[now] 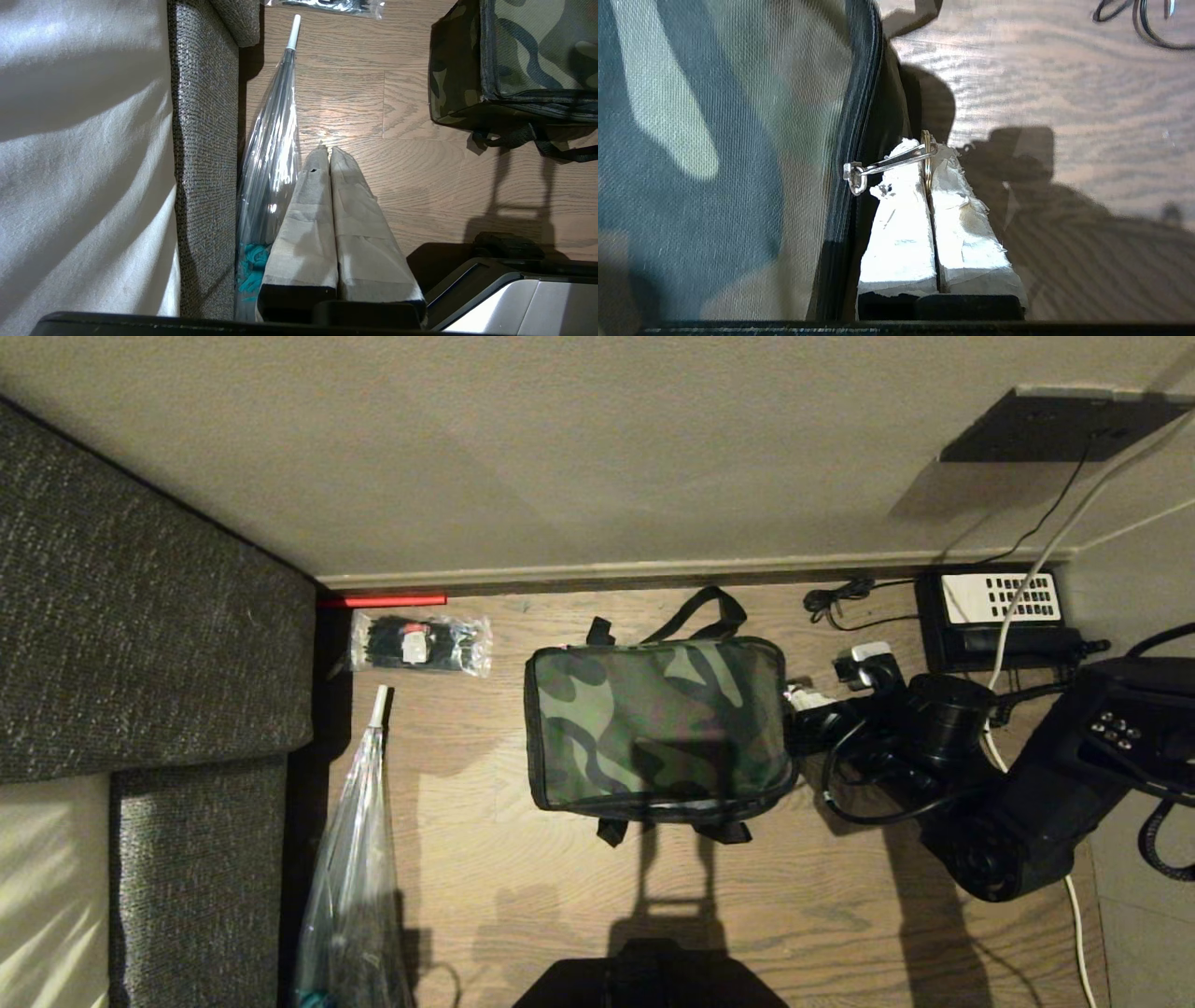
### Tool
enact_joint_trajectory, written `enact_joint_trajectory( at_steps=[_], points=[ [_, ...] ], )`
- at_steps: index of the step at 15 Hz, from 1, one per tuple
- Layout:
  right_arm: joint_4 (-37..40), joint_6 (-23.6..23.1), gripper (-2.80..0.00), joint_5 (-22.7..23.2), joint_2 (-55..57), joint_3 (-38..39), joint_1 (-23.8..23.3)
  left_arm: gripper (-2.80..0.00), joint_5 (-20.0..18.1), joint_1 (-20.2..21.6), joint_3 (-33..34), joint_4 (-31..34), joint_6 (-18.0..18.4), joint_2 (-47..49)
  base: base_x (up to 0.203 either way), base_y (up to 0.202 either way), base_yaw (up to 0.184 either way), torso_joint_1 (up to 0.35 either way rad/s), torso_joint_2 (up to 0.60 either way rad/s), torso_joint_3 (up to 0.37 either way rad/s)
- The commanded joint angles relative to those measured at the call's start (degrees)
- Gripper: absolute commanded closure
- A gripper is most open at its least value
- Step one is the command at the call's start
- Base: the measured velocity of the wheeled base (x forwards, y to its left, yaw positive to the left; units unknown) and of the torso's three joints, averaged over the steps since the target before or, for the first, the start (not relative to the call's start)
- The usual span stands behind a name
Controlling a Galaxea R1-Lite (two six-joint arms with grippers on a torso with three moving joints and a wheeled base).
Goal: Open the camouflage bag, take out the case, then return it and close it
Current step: Open the top of the storage box
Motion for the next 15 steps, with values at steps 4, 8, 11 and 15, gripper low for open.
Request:
enact_joint_trajectory(
  at_steps=[4, 8, 11, 15],
  points=[
    [-0.5, -0.1, 0.00, 0.4, 1.3, -2.6, 0.0, 0.00, 0.0, 0.0, 0.2, 0.0, -0.1, 0.0, 0.000, 0.000, 0.000, 0.000, 0.00, 0.000],
    [-0.5, -0.1, 0.00, 0.6, 1.5, -4.6, -0.1, 0.00, 0.0, 0.0, 0.2, 0.0, 0.0, 0.0, 0.000, 0.000, 0.000, 0.000, 0.00, 0.000],
    [-0.5, -0.5, 0.00, 0.7, 1.1, -4.4, -0.7, 0.00, 0.1, 0.0, 0.2, 0.0, 0.0, 0.0, 0.000, 0.000, 0.000, 0.000, 0.00, 0.000],
    [-0.7, -0.3, 0.00, 0.7, 1.0, -4.7, -1.5, 0.00, 0.1, 0.0, 0.2, 0.0, -0.1, 0.0, 0.000, 0.000, 0.000, 0.000, 0.00, 0.000]
  ],
)
